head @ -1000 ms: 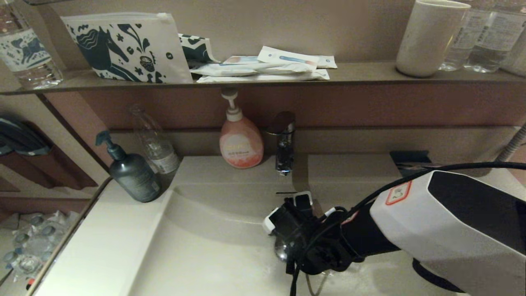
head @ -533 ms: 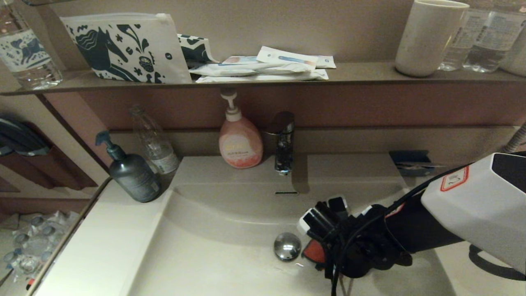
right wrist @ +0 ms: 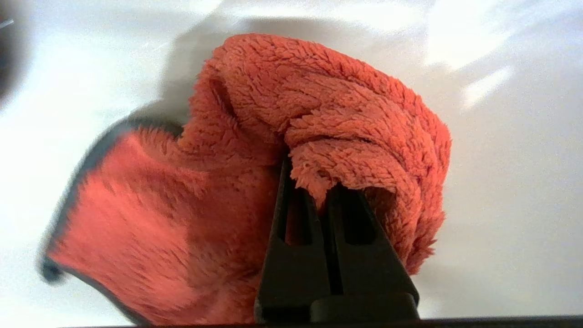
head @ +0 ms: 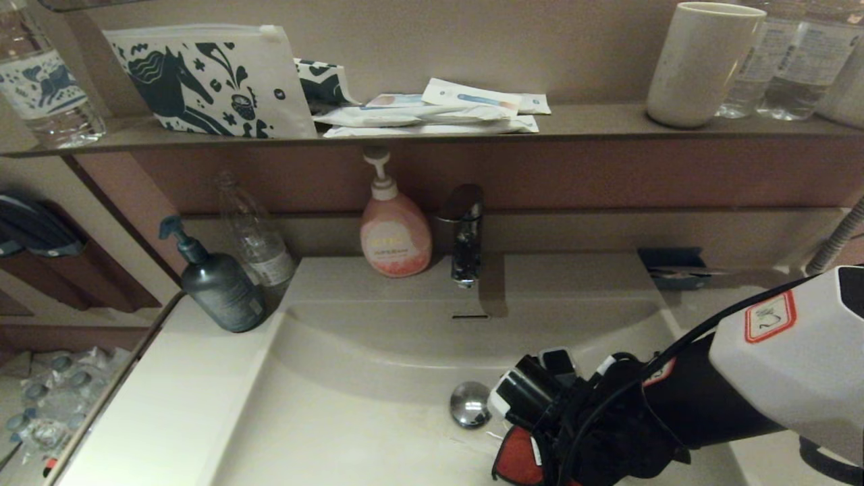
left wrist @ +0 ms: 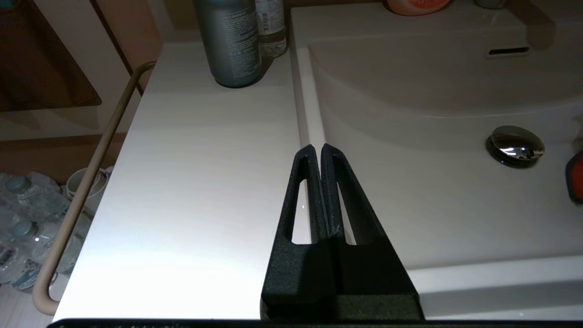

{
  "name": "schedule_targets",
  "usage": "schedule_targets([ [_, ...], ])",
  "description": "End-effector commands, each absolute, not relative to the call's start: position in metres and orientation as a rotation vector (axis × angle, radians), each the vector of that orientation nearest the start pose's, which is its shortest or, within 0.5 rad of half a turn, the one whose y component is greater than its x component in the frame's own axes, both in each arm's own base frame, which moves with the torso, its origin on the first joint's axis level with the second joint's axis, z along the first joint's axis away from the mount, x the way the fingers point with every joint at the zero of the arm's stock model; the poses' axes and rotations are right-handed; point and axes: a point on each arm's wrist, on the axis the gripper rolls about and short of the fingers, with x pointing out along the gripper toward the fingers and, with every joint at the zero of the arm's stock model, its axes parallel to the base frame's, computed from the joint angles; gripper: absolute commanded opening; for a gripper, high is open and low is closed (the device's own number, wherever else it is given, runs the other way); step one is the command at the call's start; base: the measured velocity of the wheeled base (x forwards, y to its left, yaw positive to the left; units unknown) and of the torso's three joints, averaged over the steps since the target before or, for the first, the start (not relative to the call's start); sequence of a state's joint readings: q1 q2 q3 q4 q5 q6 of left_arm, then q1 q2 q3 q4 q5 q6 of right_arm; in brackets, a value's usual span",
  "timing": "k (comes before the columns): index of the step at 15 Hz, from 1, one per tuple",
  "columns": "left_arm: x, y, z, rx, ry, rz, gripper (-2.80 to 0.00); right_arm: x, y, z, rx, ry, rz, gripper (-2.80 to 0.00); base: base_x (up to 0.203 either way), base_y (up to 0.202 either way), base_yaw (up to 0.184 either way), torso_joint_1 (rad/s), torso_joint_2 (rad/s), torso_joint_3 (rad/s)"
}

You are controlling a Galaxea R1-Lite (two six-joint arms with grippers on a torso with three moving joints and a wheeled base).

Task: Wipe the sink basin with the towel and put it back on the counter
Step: Wipe the sink

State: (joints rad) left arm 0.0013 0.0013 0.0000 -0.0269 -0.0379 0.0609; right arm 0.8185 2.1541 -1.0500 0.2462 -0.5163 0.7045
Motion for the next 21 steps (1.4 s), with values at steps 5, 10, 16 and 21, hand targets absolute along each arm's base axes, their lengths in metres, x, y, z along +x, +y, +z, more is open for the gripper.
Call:
schedule_targets([
  [5,-0.023,-0.001,0.078,0.062,-0.027,-0.036,-2.8,0.231,0.292,0.005,-0.129,1.09,0.004,-2.8,0.0,0.0,0.0,0.0,0.0,0.0],
  [10,-0.023,-0.001,0.078,0.062,-0.027,-0.036,-2.8,0.237,0.354,-0.007,-0.075,1.033,0.122,-2.8,0.0,0.0,0.0,0.0,0.0,0.0],
  [16,-0.023,-0.001,0.078,0.062,-0.027,-0.036,-2.8,0.249,0.424,0.003,0.056,0.896,0.262,-2.8,0.0,0.0,0.0,0.0,0.0,0.0],
  [21,-0.023,-0.001,0.078,0.062,-0.027,-0.036,-2.8,0.281,0.429,0.004,0.079,0.732,0.215,-2.8,0.0,0.0,0.0,0.0,0.0,0.0],
])
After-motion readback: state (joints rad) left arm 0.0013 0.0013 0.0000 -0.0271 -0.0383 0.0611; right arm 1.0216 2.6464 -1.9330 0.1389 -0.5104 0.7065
